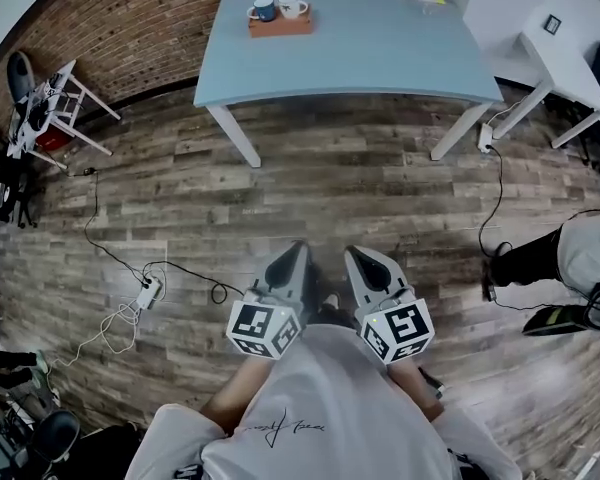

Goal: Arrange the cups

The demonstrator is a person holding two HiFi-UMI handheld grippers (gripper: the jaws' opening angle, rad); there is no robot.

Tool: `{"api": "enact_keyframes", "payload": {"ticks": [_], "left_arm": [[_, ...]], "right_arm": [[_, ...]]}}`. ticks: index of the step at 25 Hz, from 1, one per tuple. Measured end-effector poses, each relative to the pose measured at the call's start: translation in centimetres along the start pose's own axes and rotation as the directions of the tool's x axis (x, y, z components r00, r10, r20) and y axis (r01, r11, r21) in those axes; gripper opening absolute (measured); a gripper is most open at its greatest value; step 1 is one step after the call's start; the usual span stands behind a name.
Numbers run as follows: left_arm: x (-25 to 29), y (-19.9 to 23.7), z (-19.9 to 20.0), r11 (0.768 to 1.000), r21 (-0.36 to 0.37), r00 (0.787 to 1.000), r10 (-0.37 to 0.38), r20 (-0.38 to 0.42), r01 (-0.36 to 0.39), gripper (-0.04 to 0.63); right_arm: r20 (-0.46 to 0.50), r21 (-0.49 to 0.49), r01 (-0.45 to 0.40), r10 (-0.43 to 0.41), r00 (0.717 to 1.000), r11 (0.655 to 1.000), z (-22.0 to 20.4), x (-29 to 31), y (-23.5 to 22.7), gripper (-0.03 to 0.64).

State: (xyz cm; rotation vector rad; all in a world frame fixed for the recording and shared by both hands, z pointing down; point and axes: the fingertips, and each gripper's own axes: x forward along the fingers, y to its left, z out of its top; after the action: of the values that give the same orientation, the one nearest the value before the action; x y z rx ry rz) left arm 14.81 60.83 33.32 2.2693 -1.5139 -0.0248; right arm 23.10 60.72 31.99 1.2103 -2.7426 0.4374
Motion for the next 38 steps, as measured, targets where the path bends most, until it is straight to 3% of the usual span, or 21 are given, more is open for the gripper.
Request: {"api": "enact_keyframes", "payload": {"ticks": [24, 38], "left_arm": [[7.8, 7.5, 6.0, 1.0, 0.024, 1.0, -0.01, 0.026, 0.009, 0.006], [12.0, 13.6, 10.1, 0.996, 0.041, 0.995, -0.087, 0.043, 0.085, 0.006]], "right_arm": [[-0.013, -0.004, -0.097, 0.097, 0.995, 0.995, 3.6, 11.9, -1.9, 0.021], [-0.046, -0.031, -0.105, 0.104, 0.994, 0.994, 5.9, 21.4, -2.2, 0.021]]}}
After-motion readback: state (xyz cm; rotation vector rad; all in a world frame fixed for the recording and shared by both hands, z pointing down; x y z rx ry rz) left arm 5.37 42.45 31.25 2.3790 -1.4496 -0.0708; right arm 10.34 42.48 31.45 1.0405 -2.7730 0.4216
